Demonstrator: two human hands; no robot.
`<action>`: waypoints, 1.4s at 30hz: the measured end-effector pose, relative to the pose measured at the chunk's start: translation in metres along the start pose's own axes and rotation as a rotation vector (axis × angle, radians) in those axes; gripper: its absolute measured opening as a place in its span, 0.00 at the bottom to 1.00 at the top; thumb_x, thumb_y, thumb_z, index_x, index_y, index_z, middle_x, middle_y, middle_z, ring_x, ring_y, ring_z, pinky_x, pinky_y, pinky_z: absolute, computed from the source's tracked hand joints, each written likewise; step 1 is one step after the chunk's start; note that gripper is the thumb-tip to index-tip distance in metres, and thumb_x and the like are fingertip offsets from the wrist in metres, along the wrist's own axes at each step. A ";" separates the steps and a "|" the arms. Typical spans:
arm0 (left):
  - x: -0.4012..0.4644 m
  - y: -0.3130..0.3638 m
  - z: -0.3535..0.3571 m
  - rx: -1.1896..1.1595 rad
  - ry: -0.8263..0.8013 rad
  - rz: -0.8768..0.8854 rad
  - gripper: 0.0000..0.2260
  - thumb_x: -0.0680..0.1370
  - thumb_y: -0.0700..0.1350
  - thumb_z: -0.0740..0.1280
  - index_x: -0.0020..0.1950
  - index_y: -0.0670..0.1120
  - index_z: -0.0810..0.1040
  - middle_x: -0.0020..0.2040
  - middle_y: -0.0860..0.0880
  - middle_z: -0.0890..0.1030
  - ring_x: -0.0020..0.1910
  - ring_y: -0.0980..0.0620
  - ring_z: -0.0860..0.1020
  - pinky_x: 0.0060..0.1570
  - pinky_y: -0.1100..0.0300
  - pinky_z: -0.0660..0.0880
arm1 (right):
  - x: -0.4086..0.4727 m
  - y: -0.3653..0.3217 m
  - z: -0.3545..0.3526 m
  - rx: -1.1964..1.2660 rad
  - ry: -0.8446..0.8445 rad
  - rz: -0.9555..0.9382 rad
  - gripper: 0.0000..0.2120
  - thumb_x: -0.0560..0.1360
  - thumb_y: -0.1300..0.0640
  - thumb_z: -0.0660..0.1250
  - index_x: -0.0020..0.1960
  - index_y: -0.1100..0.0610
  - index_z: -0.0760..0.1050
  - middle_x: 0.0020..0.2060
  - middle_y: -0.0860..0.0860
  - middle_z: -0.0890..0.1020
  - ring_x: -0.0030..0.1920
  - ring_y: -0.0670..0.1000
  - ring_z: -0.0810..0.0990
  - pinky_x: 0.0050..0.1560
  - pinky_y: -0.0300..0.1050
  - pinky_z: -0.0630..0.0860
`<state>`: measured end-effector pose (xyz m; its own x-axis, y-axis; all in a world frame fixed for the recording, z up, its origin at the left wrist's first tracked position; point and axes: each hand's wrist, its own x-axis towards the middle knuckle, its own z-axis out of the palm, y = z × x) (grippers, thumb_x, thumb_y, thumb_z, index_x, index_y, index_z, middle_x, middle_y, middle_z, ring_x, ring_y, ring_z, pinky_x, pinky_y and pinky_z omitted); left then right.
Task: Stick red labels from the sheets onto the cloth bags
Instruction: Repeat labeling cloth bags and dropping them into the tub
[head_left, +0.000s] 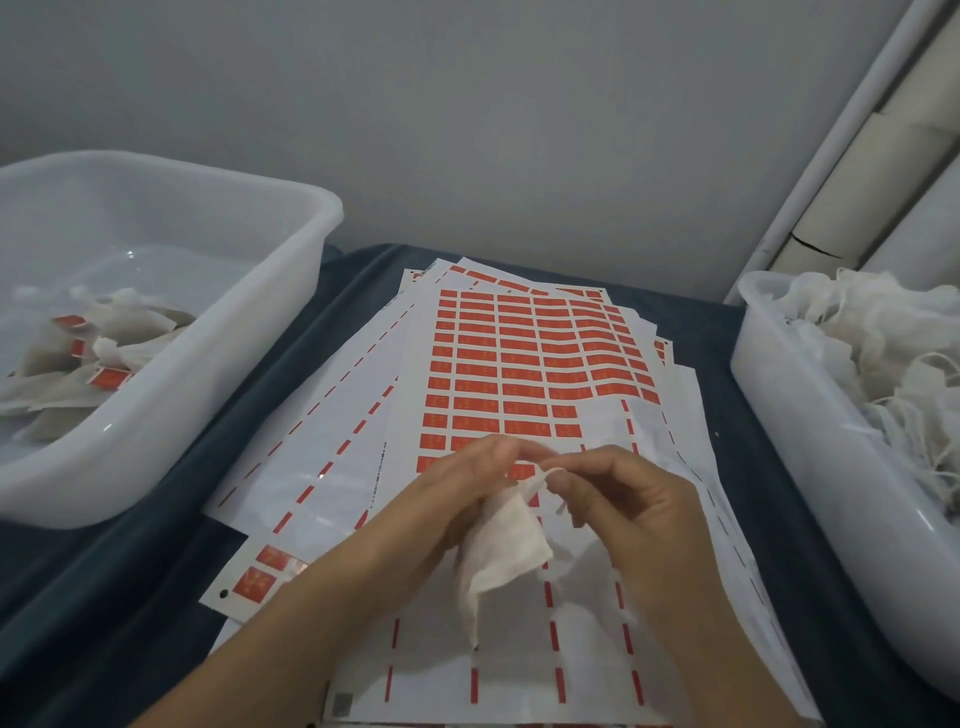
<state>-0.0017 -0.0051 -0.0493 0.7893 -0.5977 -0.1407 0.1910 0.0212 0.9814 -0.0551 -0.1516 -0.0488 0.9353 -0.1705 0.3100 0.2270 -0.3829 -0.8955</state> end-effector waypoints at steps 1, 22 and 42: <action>0.000 -0.003 -0.001 0.058 0.017 0.037 0.07 0.72 0.59 0.64 0.48 0.64 0.78 0.50 0.61 0.80 0.50 0.62 0.78 0.44 0.69 0.76 | 0.000 0.000 -0.001 -0.060 0.001 -0.042 0.05 0.65 0.48 0.67 0.41 0.42 0.77 0.36 0.32 0.81 0.42 0.39 0.80 0.43 0.27 0.74; -0.006 -0.008 -0.007 0.105 0.137 0.203 0.17 0.70 0.63 0.64 0.33 0.51 0.80 0.36 0.52 0.81 0.32 0.57 0.78 0.33 0.73 0.71 | 0.000 -0.006 -0.012 0.524 0.080 0.191 0.09 0.70 0.53 0.62 0.44 0.56 0.76 0.41 0.49 0.85 0.48 0.52 0.84 0.46 0.35 0.78; -0.005 0.000 -0.027 -0.350 -0.043 -0.179 0.15 0.71 0.53 0.62 0.45 0.42 0.76 0.28 0.48 0.72 0.21 0.57 0.64 0.20 0.69 0.62 | -0.005 0.005 0.009 -0.249 0.146 -0.029 0.02 0.69 0.43 0.63 0.40 0.39 0.71 0.42 0.32 0.76 0.51 0.30 0.73 0.48 0.16 0.64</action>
<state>0.0103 0.0193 -0.0521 0.7020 -0.6493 -0.2925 0.5162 0.1811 0.8371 -0.0562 -0.1444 -0.0581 0.8766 -0.2779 0.3929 0.1625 -0.5976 -0.7851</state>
